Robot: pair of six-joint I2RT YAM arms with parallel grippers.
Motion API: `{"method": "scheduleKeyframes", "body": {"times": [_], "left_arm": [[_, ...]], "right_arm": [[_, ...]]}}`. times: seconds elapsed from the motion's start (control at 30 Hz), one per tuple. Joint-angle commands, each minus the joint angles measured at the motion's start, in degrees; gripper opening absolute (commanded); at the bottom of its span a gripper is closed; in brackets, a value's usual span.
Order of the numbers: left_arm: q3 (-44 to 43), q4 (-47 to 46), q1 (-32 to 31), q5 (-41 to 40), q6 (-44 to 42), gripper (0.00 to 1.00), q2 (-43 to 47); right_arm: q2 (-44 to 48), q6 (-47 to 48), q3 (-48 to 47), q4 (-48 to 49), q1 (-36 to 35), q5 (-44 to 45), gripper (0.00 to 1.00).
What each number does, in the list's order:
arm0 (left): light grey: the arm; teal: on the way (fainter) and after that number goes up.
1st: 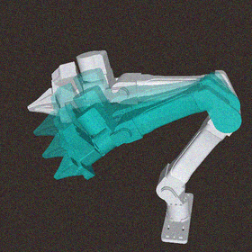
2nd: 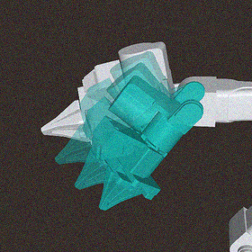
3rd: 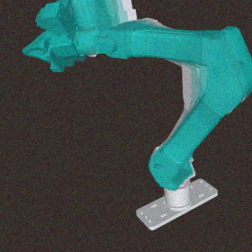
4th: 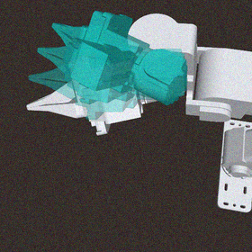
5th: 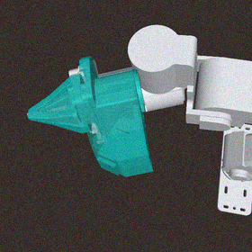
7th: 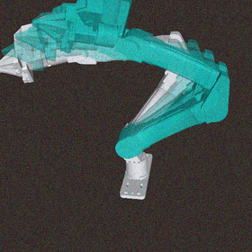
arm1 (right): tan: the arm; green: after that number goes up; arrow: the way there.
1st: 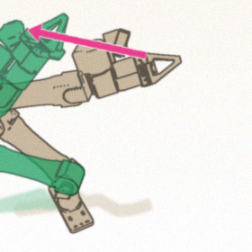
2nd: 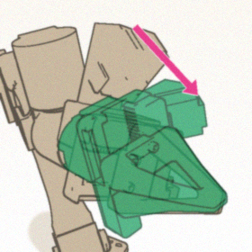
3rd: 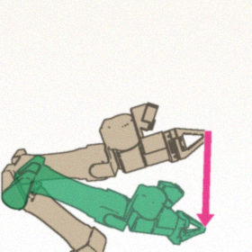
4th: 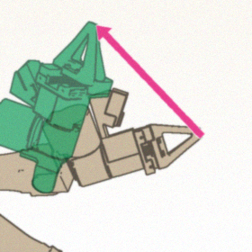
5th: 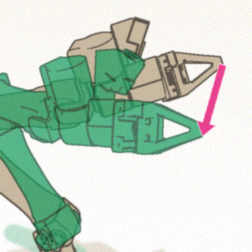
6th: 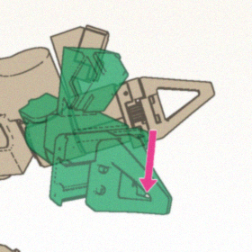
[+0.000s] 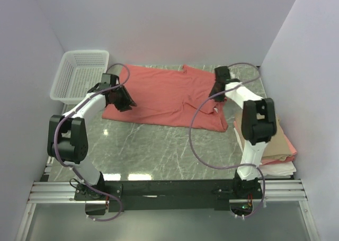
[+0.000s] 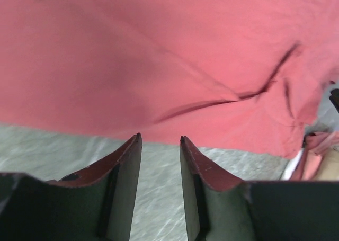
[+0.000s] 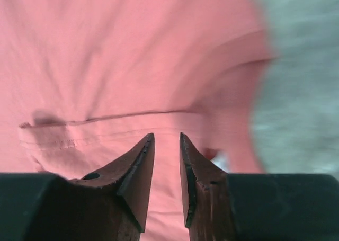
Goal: Fold and stack the t-shirts
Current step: Fold the tshirt
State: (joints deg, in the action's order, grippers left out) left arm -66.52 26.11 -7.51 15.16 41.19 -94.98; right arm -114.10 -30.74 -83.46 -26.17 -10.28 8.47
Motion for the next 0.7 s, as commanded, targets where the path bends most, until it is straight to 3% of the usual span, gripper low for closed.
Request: {"method": "scheduleKeyframes", "body": {"times": [0.0, 0.17, 0.37, 0.67], "left_arm": [[-7.37, -2.29, -3.21, -0.13, 1.08, 0.41, -3.19], [-12.22, -2.73, -7.6, -0.57, 2.31, 0.41, -8.28], [-18.37, -5.8, -10.33, 1.89, 2.14, 0.42, -14.69], [-21.19, -6.51, -11.65, 2.6, 2.76, 0.41, -18.05]], "right_arm": [[7.31, -1.25, 2.33, 2.79, 4.21, -4.24, 0.34], [8.46, -3.1, 7.43, 5.25, 8.78, -8.29, 0.36], [6.27, -5.11, 9.63, 8.5, 9.49, -16.72, 0.4], [3.02, -7.31, 10.78, 10.79, 9.58, -18.23, 0.41]]}}
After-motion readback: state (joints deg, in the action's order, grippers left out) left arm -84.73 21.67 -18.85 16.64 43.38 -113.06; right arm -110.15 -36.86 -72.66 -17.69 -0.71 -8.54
